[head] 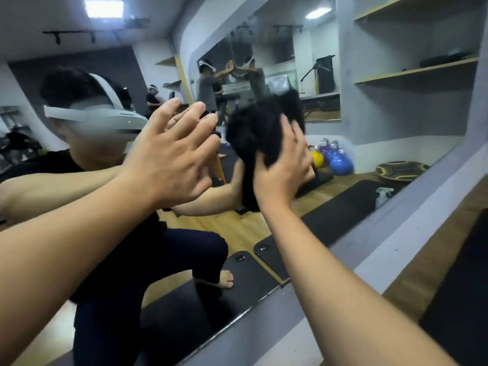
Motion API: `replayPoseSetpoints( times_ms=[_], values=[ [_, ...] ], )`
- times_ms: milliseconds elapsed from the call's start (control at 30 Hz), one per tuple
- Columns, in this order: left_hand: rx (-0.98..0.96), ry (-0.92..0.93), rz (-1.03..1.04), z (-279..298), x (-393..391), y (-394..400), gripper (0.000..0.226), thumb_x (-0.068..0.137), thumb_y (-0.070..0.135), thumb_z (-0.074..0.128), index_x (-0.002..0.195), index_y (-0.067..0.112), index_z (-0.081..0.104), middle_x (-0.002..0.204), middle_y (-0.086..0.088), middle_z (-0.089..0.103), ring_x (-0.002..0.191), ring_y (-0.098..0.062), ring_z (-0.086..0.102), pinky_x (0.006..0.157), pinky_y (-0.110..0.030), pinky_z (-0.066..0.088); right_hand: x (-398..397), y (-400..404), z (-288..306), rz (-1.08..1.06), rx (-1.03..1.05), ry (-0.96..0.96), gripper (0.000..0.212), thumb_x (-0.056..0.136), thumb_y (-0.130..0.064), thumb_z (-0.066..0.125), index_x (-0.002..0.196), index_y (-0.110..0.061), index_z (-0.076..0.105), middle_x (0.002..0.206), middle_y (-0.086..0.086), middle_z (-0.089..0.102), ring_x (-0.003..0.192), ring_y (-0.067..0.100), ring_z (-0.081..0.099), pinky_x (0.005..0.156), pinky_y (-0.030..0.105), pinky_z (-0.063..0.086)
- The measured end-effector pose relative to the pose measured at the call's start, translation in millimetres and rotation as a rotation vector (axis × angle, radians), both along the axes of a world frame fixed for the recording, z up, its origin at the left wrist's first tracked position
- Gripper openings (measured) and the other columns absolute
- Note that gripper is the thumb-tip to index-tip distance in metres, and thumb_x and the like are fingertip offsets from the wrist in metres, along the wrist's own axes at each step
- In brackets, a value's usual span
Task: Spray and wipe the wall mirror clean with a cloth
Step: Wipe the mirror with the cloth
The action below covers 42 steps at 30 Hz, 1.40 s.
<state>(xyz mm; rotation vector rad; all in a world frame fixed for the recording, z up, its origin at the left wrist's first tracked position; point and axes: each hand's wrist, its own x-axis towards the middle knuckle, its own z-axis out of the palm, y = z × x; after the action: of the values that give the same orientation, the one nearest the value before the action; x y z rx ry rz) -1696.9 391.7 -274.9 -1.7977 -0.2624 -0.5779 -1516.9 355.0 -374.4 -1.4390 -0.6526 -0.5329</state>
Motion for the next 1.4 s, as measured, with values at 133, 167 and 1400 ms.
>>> replayPoseSetpoints(
  times_ms=[133,167,1400],
  values=[
    [-0.011,0.058,-0.014,12,60,-21,0.031,0.079,0.037,0.053,0.096,0.011,0.052,0.107,-0.012,0.054,0.108,-0.035,0.05,0.106,-0.058,0.03,32,-1,-108,-0.013,-0.077,0.825,0.062,0.095,-0.046,0.057,0.15,-0.02,0.042,0.156,0.003,0.038,0.134,0.039,0.037,0.109,0.052,0.026],
    [0.006,0.125,-0.06,17,78,-23,0.031,0.077,0.036,0.056,0.096,0.012,0.053,0.107,-0.011,0.056,0.11,-0.034,0.05,0.105,-0.057,0.03,40,-5,-121,0.024,-0.097,0.956,0.064,0.096,-0.046,0.057,0.15,-0.015,0.041,0.156,0.005,0.037,0.135,0.041,0.036,0.111,0.054,0.024],
    [-0.006,0.201,-0.104,18,175,14,0.068,0.096,0.064,0.051,0.143,0.014,0.056,0.156,-0.012,0.048,0.152,-0.036,0.034,0.124,-0.056,0.022,158,-3,14,-0.032,-0.08,0.017,0.066,0.089,-0.058,0.055,0.15,-0.038,0.039,0.16,-0.008,0.033,0.141,0.028,0.033,0.106,0.05,0.029]
  ],
)
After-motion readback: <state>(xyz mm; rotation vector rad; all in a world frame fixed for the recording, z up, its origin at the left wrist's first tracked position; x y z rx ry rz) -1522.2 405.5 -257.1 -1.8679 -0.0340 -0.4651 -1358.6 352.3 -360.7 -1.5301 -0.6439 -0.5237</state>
